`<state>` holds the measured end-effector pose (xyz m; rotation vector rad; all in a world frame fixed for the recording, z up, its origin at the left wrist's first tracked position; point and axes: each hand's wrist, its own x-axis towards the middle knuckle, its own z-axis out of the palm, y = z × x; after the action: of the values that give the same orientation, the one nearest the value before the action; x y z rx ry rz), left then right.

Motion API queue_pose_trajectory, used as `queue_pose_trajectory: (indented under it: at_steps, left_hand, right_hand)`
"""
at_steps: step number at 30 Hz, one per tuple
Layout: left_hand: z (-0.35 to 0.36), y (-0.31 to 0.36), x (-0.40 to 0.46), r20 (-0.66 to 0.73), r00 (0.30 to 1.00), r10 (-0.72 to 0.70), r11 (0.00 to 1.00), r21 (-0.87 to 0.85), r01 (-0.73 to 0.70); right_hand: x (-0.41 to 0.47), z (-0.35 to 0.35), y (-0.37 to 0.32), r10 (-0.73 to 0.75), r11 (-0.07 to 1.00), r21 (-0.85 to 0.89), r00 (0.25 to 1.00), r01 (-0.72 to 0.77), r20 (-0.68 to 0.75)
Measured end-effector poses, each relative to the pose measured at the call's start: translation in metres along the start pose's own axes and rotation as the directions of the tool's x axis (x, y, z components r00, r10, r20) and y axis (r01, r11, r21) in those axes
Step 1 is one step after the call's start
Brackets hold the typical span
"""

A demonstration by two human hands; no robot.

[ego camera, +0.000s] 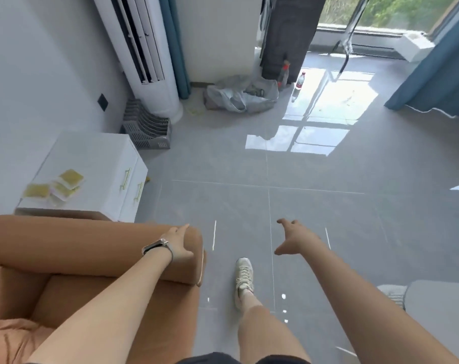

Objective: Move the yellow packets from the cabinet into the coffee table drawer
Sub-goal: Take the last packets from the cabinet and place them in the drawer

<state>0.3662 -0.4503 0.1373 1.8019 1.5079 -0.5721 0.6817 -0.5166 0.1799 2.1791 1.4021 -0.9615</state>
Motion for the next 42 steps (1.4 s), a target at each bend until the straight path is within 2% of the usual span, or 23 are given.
queue_pose_trajectory:
  at_steps: [5,8,14,19,26,31,35,37,42]
  left_hand:
    - [-0.048,-0.028,0.073,0.008,0.981,-0.193,0.973,-0.131,0.192]
    - [-0.068,-0.030,0.105,0.003,0.966,-0.258,0.937,-0.241,0.251]
    - [-0.108,-0.031,0.141,-0.013,0.936,-0.352,0.827,-0.472,0.305]
    - [-0.145,-0.069,0.165,0.036,0.893,-0.448,0.748,-0.532,0.397]
    - [-0.192,-0.127,0.192,0.076,0.841,-0.535,0.538,-0.737,0.409]
    - [-0.214,-0.156,0.193,0.186,0.783,-0.593,0.420,-0.759,0.498]
    - [-0.232,-0.191,0.207,0.176,0.736,-0.653,0.342,-0.799,0.494]
    - [-0.240,-0.213,0.220,0.194,0.712,-0.675,0.270,-0.833,0.483]
    - [-0.256,-0.250,0.247,0.222,0.652,-0.724,0.134,-0.883,0.450]
  right_hand:
    - [0.109,-0.085,-0.036,-0.093,0.991,-0.095,0.995,0.094,0.021]
    - [0.161,-0.126,-0.067,-0.148,0.969,-0.192,0.988,0.154,0.046]
    - [0.232,-0.171,-0.170,-0.342,0.839,-0.403,0.930,0.365,0.131]
    - [0.278,-0.206,-0.272,-0.481,0.728,-0.464,0.859,0.504,0.178]
    - [0.341,-0.270,-0.379,-0.512,0.653,-0.508,0.822,0.561,0.250]
    - [0.375,-0.301,-0.453,-0.504,0.579,-0.585,0.813,0.568,0.291]
    - [0.393,-0.306,-0.533,-0.570,0.457,-0.628,0.750,0.630,0.337]
    - [0.403,-0.301,-0.580,-0.589,0.397,-0.631,0.712,0.666,0.381]
    - [0.415,-0.291,-0.680,-0.616,0.326,-0.564,0.623,0.759,0.483]
